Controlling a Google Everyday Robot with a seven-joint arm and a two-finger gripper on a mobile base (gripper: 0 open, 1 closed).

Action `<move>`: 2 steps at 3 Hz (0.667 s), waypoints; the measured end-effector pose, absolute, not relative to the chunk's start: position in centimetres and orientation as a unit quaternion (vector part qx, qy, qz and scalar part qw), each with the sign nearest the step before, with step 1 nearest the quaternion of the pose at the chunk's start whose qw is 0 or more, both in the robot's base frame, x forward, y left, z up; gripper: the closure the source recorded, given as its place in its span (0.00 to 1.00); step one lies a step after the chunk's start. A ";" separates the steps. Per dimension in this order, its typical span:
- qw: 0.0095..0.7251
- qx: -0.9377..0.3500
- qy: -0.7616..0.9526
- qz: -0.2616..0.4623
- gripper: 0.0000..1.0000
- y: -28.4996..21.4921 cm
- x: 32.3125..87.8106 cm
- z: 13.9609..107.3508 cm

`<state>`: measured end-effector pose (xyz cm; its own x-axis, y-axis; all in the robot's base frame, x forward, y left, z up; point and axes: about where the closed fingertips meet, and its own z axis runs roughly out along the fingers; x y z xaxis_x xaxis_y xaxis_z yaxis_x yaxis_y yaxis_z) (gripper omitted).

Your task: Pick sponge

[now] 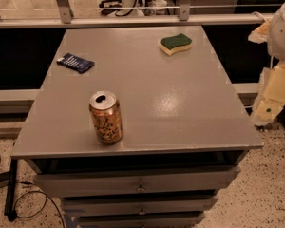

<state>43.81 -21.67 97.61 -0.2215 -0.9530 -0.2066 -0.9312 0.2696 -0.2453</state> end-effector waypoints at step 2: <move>0.204 -0.598 0.775 -0.032 0.00 -22.3 48.9 97.3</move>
Offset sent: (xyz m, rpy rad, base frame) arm 0.1463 -0.0218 -0.0133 0.1780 -0.1785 -0.0028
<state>48.88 -22.25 97.29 -0.2023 -0.9387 -0.2790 -0.9129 0.2839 -0.2933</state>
